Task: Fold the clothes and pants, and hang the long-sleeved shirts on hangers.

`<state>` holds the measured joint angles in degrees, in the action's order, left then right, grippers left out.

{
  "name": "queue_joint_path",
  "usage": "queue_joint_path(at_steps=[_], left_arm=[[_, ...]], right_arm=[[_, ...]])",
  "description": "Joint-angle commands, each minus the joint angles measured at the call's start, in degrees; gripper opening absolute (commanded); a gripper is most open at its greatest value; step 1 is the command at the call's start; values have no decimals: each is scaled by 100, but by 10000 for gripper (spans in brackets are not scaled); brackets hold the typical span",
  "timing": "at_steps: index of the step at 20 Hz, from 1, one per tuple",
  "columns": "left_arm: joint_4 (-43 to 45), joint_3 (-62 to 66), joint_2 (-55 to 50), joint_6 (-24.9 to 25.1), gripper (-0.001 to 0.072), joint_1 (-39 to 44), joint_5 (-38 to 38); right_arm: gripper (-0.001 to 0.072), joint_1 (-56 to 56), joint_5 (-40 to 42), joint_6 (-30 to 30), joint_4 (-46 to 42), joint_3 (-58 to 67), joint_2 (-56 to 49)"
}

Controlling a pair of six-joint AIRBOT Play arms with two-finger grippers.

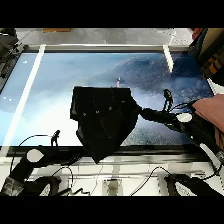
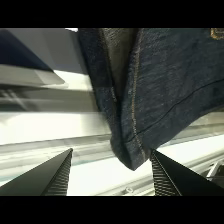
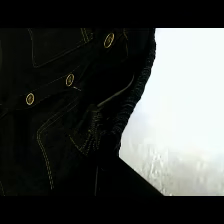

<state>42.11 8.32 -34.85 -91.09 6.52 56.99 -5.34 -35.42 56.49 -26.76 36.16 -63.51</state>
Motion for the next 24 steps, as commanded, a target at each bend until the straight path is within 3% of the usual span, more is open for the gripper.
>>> queue_joint_path(at_steps=[1,7,11,12,13,15,17,21,24], left_arm=[[-177,-76,4,59,542,538,-581],[-240,-70,-848,-304,541,2159,-1786],[-1054,-46,-1475,-247,507,2603,-2503],[-1189,-9,-1558,-236,441,2680,-2651],[-1261,42,-1589,-234,426,2739,-2778],[-1261,188,-1591,-210,228,2789,-3016],[-1263,415,-1591,249,9,2769,-3156],[-1032,1333,-1349,1502,6,2503,-2970],[-20,2227,-610,1569,6,1727,-2824]], right_arm=[[40,-7,7,13,-7,-2,9],[40,-7,-20,122,-4,-2,11],[41,-7,-127,133,-7,-2,11],[40,-7,-133,133,-7,-2,11],[40,-7,-144,133,-7,-2,11],[41,-7,-212,131,-7,-2,11],[41,-4,-356,125,-37,4,17],[39,-7,-1150,96,-706,481,155],[39,-7,-1598,122,-1051,1113,656]])
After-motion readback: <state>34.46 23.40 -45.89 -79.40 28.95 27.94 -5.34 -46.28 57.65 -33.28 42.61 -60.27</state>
